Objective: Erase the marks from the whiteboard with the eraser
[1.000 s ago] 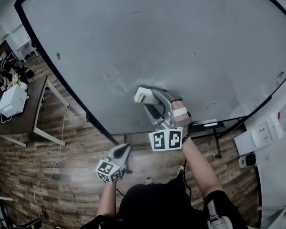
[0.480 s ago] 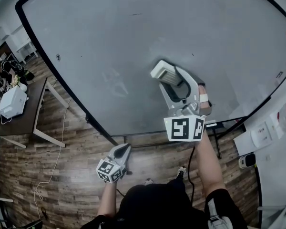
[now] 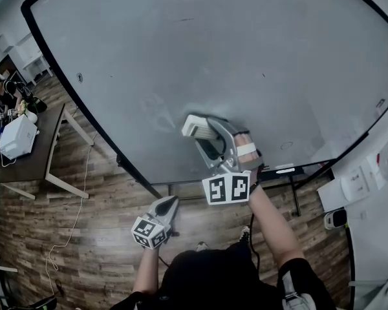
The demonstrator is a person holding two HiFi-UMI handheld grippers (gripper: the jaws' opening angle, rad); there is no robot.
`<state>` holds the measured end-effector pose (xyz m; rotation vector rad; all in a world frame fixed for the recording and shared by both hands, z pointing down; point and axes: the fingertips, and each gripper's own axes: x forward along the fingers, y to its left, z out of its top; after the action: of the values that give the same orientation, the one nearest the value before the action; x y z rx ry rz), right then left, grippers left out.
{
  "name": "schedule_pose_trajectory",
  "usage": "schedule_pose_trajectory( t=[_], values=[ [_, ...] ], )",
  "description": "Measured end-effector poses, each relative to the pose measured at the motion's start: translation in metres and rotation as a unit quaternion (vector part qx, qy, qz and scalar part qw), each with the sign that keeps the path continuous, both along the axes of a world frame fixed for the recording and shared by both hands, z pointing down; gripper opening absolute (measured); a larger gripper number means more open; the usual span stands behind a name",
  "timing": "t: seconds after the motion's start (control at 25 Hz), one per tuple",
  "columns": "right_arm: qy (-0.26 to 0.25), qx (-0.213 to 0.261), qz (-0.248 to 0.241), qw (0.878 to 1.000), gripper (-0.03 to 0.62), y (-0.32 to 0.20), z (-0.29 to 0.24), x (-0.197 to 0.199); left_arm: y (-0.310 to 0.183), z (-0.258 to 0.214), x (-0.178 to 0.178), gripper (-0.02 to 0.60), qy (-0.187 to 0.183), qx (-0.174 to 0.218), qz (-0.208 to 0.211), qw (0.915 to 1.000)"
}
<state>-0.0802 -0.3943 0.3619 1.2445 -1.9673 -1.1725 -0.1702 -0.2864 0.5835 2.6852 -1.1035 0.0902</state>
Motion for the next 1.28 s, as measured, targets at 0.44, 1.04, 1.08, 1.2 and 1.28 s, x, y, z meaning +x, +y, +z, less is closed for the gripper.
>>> schedule_pose_trajectory(
  t=[0.44,1.04,1.08,1.2,1.28],
  values=[
    [-0.014,0.030,0.004,0.999,0.253,0.001,-0.046,0.014,0.000,-0.001,-0.006,0.011,0.003,0.000,-0.007,1.0000],
    [0.006,0.007,0.002,1.000,0.253,0.000,-0.003,0.007,0.002,0.003,0.001,0.011,0.004,-0.004,-0.001,1.0000],
    [0.021,0.002,0.000,1.000,0.253,0.000,0.009,0.001,0.003,0.003,0.000,0.011,0.004,-0.005,-0.002,1.0000],
    [0.049,-0.002,-0.002,0.999,0.253,0.000,0.027,-0.007,0.003,0.004,-0.001,0.011,0.003,-0.007,-0.004,1.0000],
    [0.041,-0.001,-0.004,0.999,0.253,0.000,0.017,-0.006,0.003,0.004,-0.003,0.011,0.003,-0.007,-0.005,1.0000]
  ],
)
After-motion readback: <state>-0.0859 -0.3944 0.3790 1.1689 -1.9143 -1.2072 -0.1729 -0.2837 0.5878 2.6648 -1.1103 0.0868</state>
